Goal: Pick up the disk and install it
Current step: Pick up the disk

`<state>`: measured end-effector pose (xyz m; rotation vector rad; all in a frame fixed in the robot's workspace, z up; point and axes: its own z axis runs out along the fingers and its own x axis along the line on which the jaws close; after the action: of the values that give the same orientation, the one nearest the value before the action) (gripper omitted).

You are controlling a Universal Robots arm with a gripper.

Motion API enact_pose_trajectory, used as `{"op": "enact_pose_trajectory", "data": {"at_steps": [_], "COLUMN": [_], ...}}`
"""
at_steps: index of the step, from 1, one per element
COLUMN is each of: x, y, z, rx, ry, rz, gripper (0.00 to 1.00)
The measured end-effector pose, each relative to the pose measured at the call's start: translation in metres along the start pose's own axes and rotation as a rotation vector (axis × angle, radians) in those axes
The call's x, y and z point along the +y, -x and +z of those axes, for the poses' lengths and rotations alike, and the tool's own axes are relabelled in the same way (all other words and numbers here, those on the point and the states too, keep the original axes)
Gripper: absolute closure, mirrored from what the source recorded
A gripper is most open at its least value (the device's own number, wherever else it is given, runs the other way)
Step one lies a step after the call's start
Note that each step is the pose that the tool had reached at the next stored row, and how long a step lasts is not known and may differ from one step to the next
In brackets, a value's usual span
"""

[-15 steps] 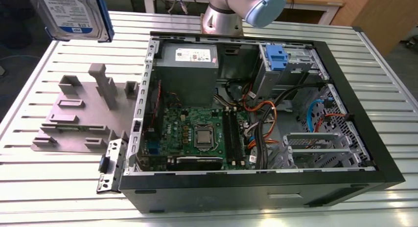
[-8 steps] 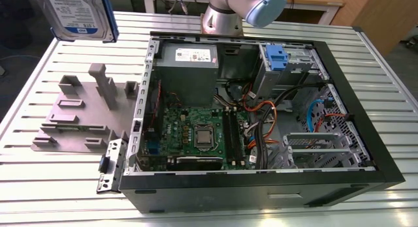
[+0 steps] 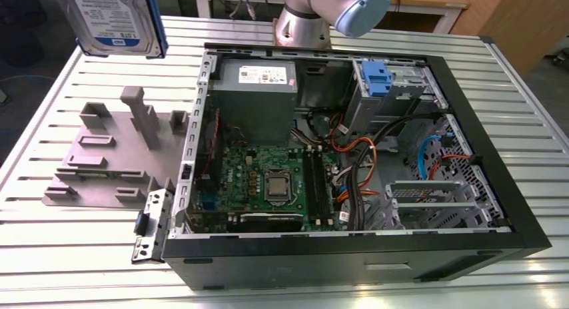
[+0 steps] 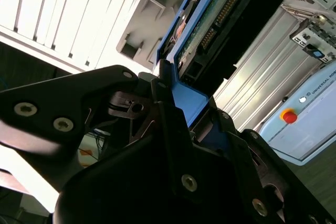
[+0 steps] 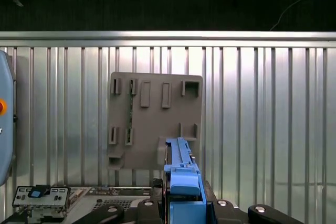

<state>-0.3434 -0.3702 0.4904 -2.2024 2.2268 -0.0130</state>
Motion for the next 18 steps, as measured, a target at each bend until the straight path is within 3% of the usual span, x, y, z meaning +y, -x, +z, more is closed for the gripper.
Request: {"op": "enact_pose_trajectory", "data": {"at_steps": [18], "x": [-0.0175], "y": [0.0002], "z": [0.0008], "rx": [0.0000], "ry": [-0.0017], "rz": [0.000], "gripper": [0.64]}}
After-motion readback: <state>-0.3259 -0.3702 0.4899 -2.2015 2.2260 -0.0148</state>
